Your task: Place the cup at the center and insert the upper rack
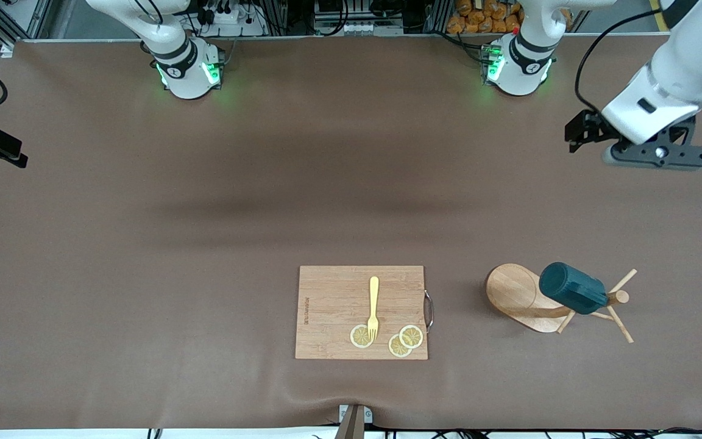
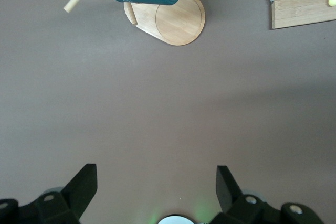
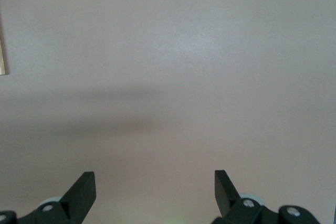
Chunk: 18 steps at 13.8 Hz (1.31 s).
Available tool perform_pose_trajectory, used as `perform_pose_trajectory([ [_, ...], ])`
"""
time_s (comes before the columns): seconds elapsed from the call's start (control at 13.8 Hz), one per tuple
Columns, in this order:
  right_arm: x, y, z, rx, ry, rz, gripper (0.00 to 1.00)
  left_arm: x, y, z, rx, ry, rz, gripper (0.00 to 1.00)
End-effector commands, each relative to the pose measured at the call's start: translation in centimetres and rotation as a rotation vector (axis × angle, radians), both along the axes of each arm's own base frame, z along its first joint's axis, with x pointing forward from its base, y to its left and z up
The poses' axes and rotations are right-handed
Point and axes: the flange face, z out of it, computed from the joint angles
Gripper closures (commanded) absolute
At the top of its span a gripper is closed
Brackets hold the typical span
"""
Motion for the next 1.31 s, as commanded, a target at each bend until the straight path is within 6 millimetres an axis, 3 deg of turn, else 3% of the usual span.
perform_pose_trajectory([
  [0.0,0.1,-0.4,0.1,0.012,-0.005,-0.011,0.0,-0.5,-0.1,2.2,-0.029,-0.032,-0.007,0.0],
  [0.29,0.1,-0.5,0.1,0.023,-0.006,-0.012,0.0,-0.6,0.0,5.2,-0.068,-0.078,0.004,0.0],
  [0.65,0.0,-1.0,0.1,0.023,-0.006,-0.017,0.0,-0.8,-1.0,5.8,-0.085,-0.089,0.056,0.0],
  [1.23,0.0,-1.0,0.1,0.023,-0.006,-0.017,0.0,-0.7,-0.2,5.4,-0.097,-0.073,0.088,0.0],
])
